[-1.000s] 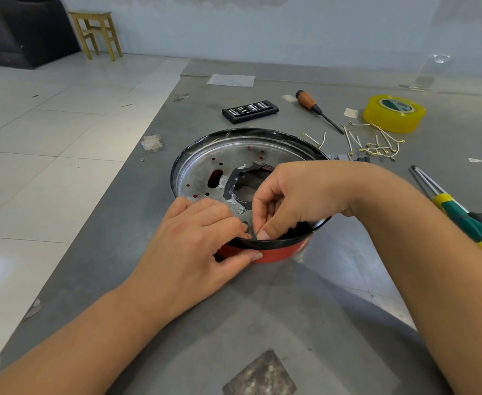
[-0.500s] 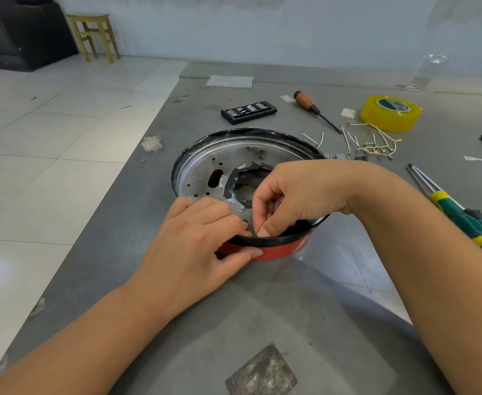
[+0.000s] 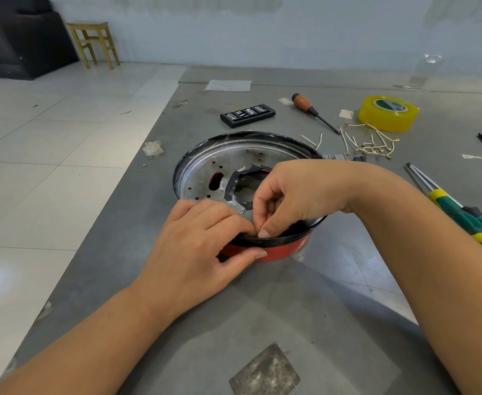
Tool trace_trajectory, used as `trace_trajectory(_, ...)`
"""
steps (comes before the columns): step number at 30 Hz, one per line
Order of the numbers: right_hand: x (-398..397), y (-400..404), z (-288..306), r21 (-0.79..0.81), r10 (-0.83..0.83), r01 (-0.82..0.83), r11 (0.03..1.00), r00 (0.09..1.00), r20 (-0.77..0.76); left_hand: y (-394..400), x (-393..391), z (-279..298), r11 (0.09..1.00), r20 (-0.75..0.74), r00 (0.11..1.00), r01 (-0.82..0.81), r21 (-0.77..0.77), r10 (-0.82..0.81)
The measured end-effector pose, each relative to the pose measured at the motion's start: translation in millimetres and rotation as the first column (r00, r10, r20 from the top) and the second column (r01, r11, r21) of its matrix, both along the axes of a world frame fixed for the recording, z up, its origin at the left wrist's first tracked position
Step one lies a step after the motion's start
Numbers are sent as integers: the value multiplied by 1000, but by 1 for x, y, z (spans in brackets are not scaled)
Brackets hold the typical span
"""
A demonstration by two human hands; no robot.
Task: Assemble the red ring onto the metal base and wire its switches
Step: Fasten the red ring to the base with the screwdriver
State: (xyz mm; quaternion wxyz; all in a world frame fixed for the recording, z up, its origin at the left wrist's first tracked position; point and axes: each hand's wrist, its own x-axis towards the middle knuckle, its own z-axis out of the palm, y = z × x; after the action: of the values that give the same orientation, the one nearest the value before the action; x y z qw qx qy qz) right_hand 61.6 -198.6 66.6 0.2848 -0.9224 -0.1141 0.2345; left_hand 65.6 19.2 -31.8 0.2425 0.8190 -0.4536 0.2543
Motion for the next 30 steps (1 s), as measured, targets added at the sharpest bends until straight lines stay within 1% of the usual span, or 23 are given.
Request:
trace_trajectory(2,-1,1,2,-48,11,-9,999,999,33,0,0,-1,1000,1,1000,2,1,-2)
trace_trajectory(11,-5,7,5,-159,56,-41,986,994,91,0,1,-2,1000,17,1000,-6,-10,6)
trace_trajectory(19,-7,8,7,-200,78,-56,978,991,105,0,3,-2,1000,35,999,-3,-31,4)
trace_trajectory(30,-6,9,6,-219,53,-28,975,992,110,-2,3,-2,999,45,999,5,-31,-4)
